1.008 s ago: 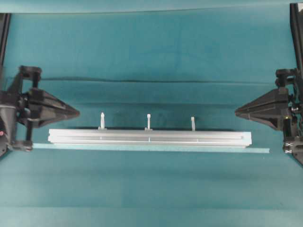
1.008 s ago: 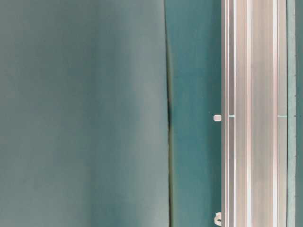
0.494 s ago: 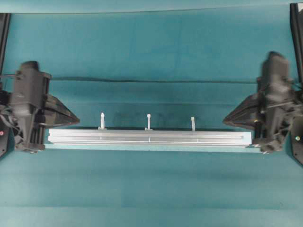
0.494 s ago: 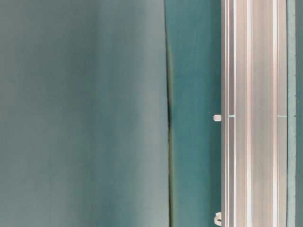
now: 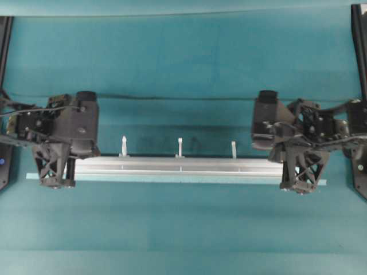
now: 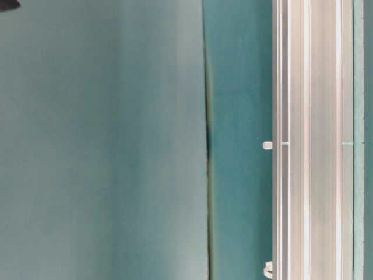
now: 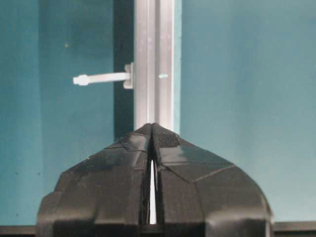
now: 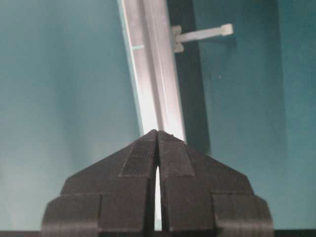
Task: Lift the large metal rail with both hands.
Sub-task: 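Lower both open grippers over the rail near each end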
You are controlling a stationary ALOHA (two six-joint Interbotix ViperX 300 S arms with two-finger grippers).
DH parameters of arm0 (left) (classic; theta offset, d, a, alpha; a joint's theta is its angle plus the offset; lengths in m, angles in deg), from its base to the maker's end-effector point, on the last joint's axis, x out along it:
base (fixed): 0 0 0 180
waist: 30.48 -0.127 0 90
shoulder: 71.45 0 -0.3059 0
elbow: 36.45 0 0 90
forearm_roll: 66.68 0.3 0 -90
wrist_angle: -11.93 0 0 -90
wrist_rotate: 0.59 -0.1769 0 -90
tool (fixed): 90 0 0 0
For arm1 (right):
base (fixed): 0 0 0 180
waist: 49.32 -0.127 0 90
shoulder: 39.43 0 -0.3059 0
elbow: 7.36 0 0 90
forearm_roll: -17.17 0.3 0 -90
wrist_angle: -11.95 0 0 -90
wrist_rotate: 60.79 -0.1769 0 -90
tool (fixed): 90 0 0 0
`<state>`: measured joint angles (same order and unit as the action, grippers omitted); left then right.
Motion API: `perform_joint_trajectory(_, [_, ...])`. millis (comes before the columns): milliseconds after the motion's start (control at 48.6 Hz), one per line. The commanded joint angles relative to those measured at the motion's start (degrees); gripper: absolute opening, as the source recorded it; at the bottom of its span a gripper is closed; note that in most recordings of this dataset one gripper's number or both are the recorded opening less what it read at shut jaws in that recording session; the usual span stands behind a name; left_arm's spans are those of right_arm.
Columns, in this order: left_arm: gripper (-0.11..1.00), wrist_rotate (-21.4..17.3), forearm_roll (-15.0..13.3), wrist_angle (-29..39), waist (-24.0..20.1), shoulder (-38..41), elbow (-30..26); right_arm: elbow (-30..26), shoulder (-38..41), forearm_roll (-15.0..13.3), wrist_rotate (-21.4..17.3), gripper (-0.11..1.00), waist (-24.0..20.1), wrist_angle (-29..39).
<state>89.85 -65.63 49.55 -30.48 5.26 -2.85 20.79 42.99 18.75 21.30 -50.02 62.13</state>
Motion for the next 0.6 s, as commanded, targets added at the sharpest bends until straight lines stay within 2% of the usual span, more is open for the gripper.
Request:
perform_joint_trajectory(0, [-0.02, -0.3, 0.1, 0.0, 0.1, 0.4, -1.1, -1.8, 1.5, -0.2, 2.2, 0.00, -0.4, 1.2])
perform_joint_trajectory(144, [-0.02, -0.3, 0.1, 0.0, 0.2, 0.6, -1.2, -2.7, 3.5, -0.2, 3.9, 0.00, -0.4, 3.4])
perform_joint_trajectory(391, [0.02, -0.2, 0.1, 2.8, 0.1, 1.1, -1.4, -3.3, 4.7, 0.2, 4.2, 0.00, 0.0, 2.1])
perform_joint_trajectory(494, [0.10, -0.2, 0.1, 3.3, 0.1, 1.2, -1.4, -2.9, 4.9, 0.4, 4.2, 0.04, 0.2, 1.6])
perform_joint_trajectory(576, [0.24, 0.4, 0.1, 3.5, -0.1, 1.3, -1.2, -2.5, 5.1, 0.4, 4.1, 0.12, 0.2, 1.1])
